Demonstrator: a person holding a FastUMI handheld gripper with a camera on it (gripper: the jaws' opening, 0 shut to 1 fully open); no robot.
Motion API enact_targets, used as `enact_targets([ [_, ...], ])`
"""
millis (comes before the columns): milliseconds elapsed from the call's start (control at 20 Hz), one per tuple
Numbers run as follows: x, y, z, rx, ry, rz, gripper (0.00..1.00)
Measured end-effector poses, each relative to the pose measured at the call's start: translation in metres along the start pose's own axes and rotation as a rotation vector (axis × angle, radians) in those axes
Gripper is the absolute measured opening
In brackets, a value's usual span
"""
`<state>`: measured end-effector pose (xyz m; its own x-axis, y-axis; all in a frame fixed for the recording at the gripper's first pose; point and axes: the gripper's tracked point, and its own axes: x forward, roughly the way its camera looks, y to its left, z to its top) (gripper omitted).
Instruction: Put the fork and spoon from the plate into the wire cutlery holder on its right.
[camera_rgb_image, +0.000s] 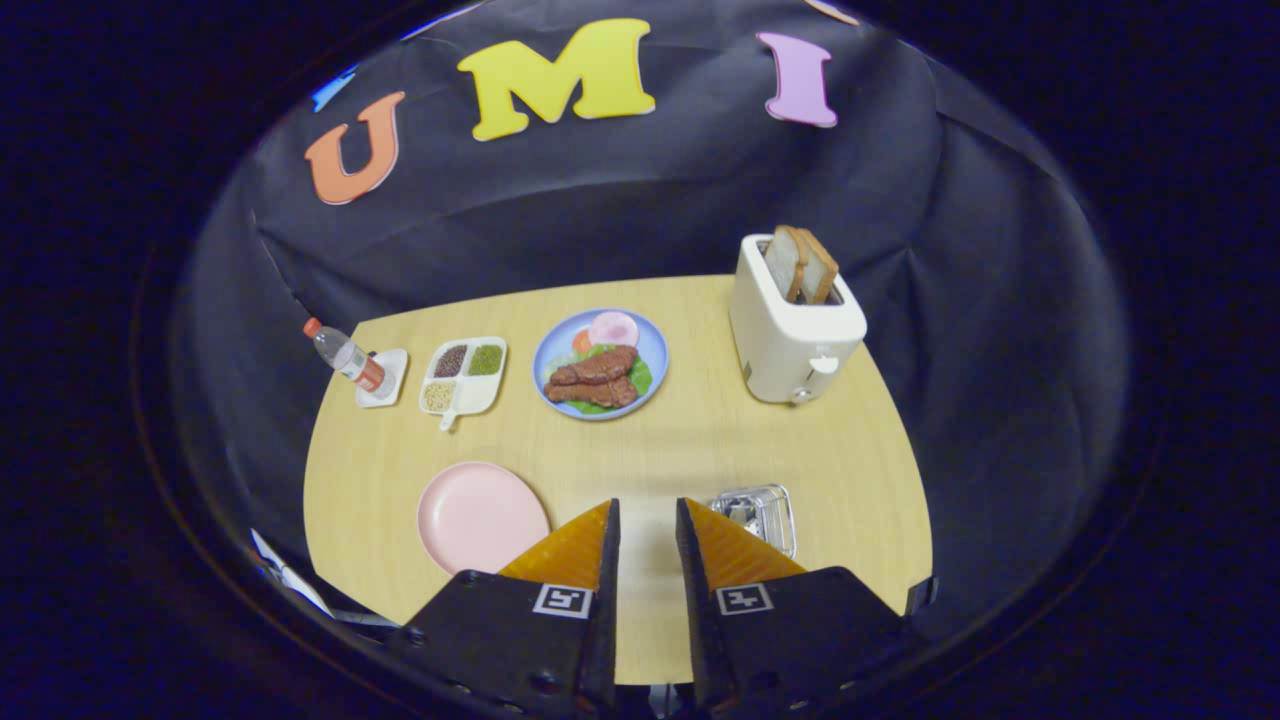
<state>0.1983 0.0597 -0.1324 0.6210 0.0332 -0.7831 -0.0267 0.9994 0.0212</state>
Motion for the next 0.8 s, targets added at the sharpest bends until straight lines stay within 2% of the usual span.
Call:
enact_targets([
  [350, -0.068, 0.036, 0.02, -0.051, -0.308, -0.029, 0.33],
  [450, -0.092, 0.036, 0.021, -0.056, -0.396, -0.055, 0.37],
  [650, -0.147, 0.052, 0.019, -0.077, -0.598, -0.047, 0.7],
  [800, -0.187, 0.063, 0.006, -0.115, -0.69, -0.058, 0.95],
])
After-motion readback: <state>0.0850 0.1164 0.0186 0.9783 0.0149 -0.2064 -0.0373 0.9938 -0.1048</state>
